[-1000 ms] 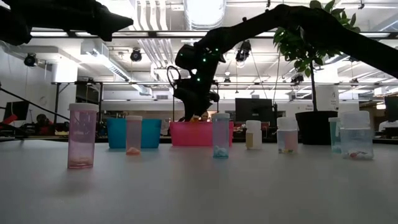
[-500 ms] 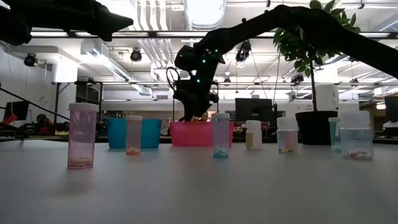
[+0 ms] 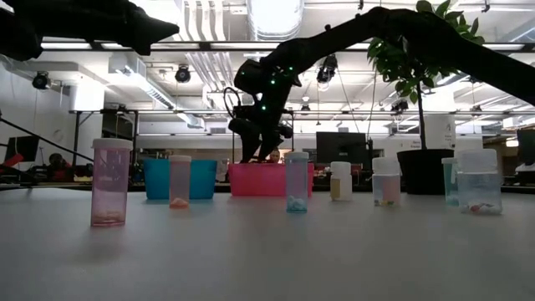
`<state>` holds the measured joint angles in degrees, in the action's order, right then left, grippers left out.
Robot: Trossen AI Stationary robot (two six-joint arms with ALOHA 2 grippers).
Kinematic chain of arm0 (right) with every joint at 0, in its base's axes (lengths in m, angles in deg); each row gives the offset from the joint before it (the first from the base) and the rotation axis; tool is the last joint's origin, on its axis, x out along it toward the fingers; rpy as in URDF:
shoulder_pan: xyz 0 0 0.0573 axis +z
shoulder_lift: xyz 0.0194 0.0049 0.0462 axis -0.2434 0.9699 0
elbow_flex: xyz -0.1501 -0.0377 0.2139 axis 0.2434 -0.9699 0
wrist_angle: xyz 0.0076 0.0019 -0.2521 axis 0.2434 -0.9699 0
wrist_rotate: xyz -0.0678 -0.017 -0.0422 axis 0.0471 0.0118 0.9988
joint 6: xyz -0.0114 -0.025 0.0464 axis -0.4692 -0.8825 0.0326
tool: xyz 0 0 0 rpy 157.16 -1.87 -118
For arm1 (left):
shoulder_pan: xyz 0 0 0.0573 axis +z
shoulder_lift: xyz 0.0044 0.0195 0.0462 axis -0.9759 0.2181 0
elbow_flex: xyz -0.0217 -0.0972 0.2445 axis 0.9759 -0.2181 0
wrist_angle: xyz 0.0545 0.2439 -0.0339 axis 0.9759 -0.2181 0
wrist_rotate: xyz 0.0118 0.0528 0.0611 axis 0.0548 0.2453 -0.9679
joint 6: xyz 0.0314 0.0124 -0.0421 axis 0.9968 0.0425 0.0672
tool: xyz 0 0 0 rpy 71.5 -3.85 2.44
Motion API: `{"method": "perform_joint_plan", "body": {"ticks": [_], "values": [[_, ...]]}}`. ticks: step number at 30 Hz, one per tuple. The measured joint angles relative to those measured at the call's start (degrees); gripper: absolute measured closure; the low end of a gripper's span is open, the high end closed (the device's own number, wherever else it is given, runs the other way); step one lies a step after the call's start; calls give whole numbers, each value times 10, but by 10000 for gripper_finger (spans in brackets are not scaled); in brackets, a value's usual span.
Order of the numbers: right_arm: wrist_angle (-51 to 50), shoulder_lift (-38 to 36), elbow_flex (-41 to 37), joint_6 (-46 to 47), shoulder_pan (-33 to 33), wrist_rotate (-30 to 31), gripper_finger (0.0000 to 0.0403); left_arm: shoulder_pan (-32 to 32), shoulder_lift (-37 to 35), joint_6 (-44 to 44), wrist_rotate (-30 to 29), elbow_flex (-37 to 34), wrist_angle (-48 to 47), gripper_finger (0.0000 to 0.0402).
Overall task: Pick and place medicine bottles into bin by pill shape (circle, oval)
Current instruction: Put the left violet tablet bottle into the blue bin
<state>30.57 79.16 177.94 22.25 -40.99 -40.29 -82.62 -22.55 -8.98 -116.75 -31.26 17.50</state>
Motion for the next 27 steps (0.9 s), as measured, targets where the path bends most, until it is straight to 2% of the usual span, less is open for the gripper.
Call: {"method": "perform_joint_plan", "body": {"ticks": [6, 13, 22, 27], "values": [[-2, 0, 1, 0, 0, 0, 100, 0, 0, 0, 0, 0, 0, 391], [-45, -39, 18, -2, 13, 2, 108, 0, 0, 0, 0, 0, 0, 391], [-50, -135, -35, -77, 132, 0, 145, 0, 1, 0, 0, 0, 0, 391], [-11, -207, -131, -82, 195, 32, 165, 0, 4, -2, 0, 0, 0, 391]]}}
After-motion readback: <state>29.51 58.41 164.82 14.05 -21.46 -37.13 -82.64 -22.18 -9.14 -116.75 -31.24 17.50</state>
